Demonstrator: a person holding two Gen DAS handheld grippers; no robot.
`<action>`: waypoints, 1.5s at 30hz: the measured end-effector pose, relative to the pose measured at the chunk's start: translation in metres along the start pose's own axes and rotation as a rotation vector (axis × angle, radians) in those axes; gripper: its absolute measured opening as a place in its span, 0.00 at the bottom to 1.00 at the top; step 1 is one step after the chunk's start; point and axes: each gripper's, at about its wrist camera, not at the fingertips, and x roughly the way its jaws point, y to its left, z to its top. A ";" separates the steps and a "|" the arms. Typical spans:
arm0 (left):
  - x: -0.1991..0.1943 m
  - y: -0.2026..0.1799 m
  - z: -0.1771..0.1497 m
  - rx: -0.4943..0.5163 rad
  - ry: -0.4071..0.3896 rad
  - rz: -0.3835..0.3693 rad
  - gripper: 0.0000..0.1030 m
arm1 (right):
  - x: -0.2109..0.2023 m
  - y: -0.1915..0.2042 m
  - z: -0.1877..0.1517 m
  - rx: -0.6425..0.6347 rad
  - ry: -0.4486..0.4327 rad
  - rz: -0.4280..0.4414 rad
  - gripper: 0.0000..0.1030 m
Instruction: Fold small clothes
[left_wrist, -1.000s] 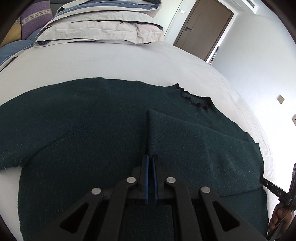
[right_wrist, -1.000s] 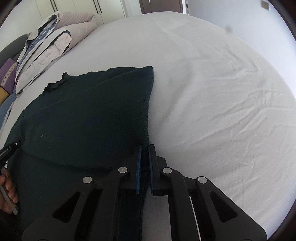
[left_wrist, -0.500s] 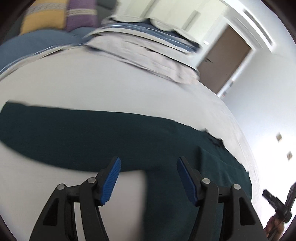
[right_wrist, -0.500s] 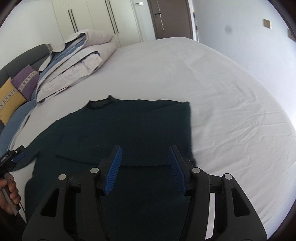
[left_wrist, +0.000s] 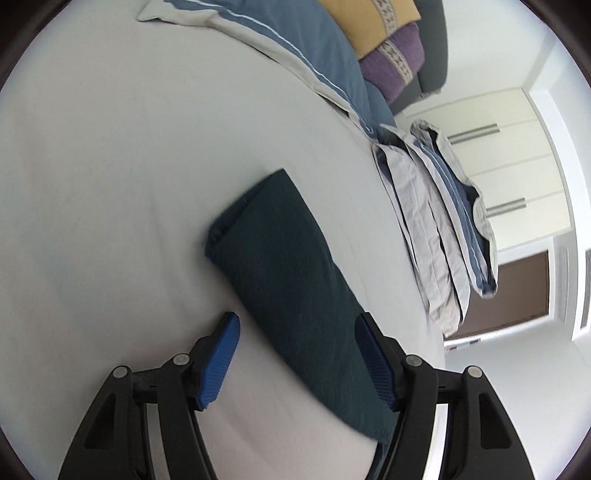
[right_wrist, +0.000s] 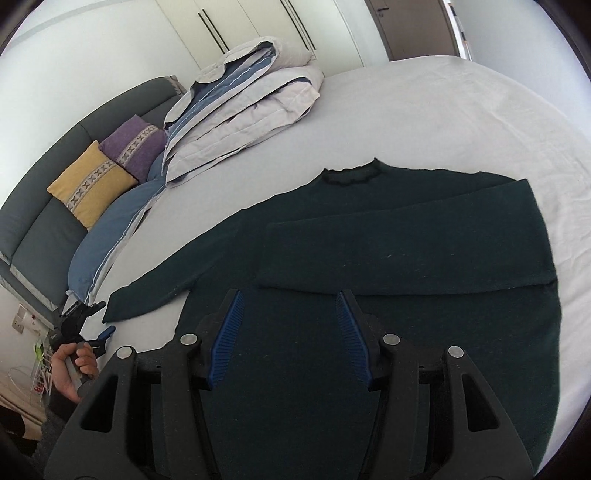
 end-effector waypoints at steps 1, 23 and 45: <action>0.002 -0.001 0.009 -0.008 -0.012 -0.004 0.63 | 0.000 0.004 -0.002 0.002 0.002 0.005 0.49; 0.053 -0.281 -0.235 0.972 0.116 -0.060 0.08 | -0.057 -0.124 -0.039 0.210 -0.081 -0.032 0.49; 0.032 -0.232 -0.269 1.018 0.233 -0.066 0.80 | 0.027 -0.129 0.038 0.193 0.035 0.044 0.51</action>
